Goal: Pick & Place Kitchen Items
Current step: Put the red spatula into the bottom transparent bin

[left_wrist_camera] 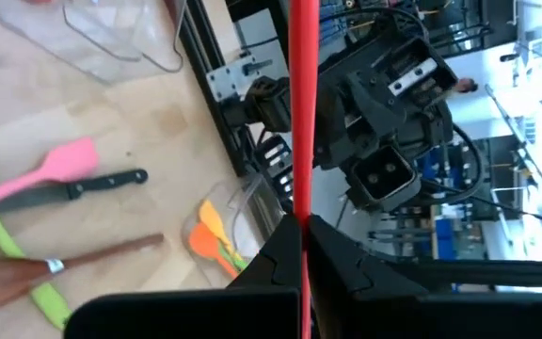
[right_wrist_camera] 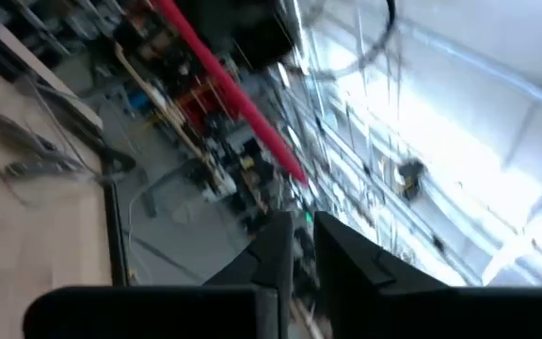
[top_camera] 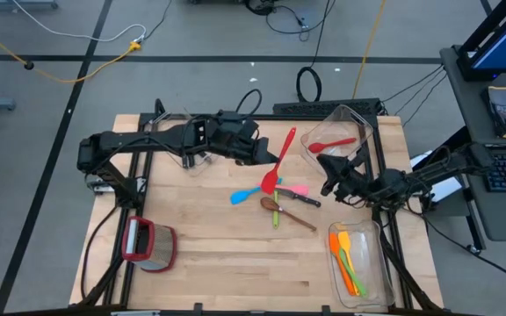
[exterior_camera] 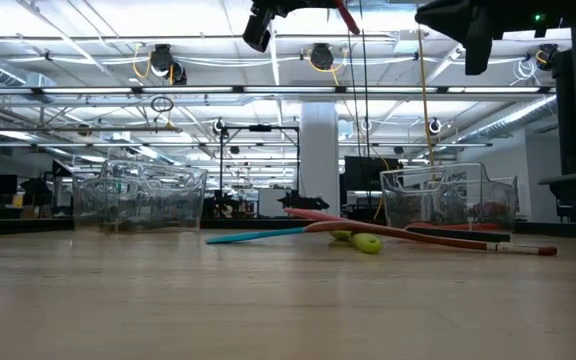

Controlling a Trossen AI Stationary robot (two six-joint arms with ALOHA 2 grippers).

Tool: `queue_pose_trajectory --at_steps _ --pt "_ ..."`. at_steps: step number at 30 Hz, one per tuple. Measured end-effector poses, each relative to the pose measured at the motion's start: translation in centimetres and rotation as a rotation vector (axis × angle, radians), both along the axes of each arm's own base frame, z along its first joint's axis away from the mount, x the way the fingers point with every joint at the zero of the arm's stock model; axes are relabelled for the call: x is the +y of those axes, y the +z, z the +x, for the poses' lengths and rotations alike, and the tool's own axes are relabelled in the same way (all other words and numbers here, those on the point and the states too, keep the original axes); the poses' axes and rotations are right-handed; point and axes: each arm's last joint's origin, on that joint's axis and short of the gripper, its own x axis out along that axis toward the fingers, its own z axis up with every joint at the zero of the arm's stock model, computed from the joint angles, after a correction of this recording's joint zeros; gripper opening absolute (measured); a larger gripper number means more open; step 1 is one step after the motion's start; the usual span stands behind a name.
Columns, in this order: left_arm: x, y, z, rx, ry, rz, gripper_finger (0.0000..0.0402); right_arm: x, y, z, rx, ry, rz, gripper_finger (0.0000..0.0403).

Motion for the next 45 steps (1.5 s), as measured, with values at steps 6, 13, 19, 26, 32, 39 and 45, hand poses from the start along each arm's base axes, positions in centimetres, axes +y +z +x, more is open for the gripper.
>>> queue_pose_trajectory --at_steps 6,13,19,26,32,39,45 --pt "0.0 0.2 0.1 -0.012 0.008 -0.052 0.0 0.5 -0.4 0.7 0.038 0.112 -0.09 0.0063" --pt "-0.2 0.1 0.1 -0.006 0.005 -0.082 0.0 0.9 0.8 1.9 0.065 0.095 -0.151 0.0118" --pt "-0.5 0.1 0.1 -0.003 0.003 -0.11 0.0 0.7 2.0 3.9 0.108 0.061 -0.235 0.0164" --pt "-0.8 0.1 0.1 -0.001 -0.007 -0.124 0.0 -0.6 1.9 6.8 0.239 -0.037 -0.344 0.018" --pt "-1.2 0.1 0.2 0.002 -0.014 -0.133 0.0 -1.2 2.3 8.9 0.279 -0.079 -0.379 0.018" --pt "-1.2 0.1 0.2 0.002 -0.011 -0.135 0.0001 -1.3 2.1 10.6 0.306 -0.086 -0.383 0.0168" --pt "-1.2 0.0 0.1 0.014 -0.009 -0.136 0.0001 -1.2 1.2 11.3 0.368 -0.096 -0.437 0.0122"
